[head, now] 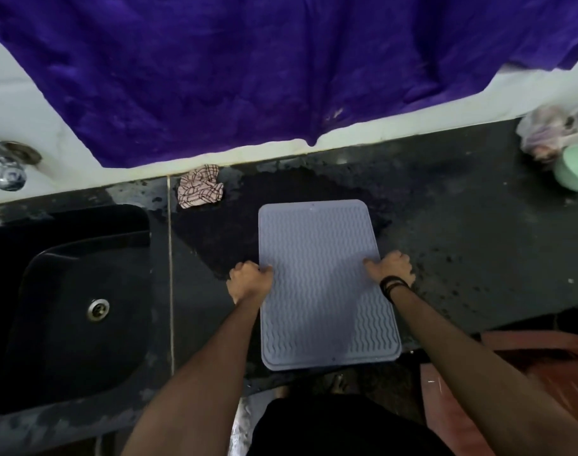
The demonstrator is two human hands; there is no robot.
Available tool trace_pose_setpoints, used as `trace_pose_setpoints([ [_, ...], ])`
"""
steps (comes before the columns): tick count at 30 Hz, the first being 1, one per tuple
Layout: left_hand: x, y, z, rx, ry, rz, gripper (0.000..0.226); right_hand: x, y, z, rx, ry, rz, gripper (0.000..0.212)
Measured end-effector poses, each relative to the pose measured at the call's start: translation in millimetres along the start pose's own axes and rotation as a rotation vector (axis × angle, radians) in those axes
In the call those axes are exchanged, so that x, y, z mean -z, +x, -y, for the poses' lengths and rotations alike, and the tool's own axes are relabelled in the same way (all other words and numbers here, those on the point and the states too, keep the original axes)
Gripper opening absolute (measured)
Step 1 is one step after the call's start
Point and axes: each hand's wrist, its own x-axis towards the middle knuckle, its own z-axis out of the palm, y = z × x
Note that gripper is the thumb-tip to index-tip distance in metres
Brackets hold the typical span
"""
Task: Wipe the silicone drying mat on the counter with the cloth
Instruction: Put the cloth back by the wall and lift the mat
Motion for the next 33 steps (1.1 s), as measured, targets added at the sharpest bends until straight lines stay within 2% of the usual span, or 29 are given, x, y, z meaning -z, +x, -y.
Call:
trace_pose_setpoints([
  [3, -4, -13, -11, 0.101, -0.053, 0.076, 0.050, -2, -4, -12, -0.039, 0.138, 0.080, 0.073],
  [7, -6, -21, -19, 0.198, -0.242, 0.135, 0.052, 5, -1, -19, 0.083, 0.278, 0.217, 0.045],
  [12, -13, -40, -21, 0.057, -0.150, -0.071, 0.023, 11, -2, -21, 0.371, 0.323, 0.190, 0.021],
  [16, -5, -48, -24, -0.063, -0.236, -0.191, 0.012, 22, -5, -16, 0.522, 0.464, 0.141, 0.025],
  [22, 27, -57, -18, -0.071, -0.388, -0.285, 0.012, 42, -24, 14, 0.598, 0.598, 0.100, 0.032],
  [27, 73, -56, 19, -0.091, -0.451, -0.347, 0.014, 46, -51, 58, 0.679, 0.659, 0.129, 0.032],
  [33, 112, -41, 86, -0.063, -0.449, -0.349, 0.015, 16, -94, 106, 0.685, 0.663, 0.186, 0.034],
])
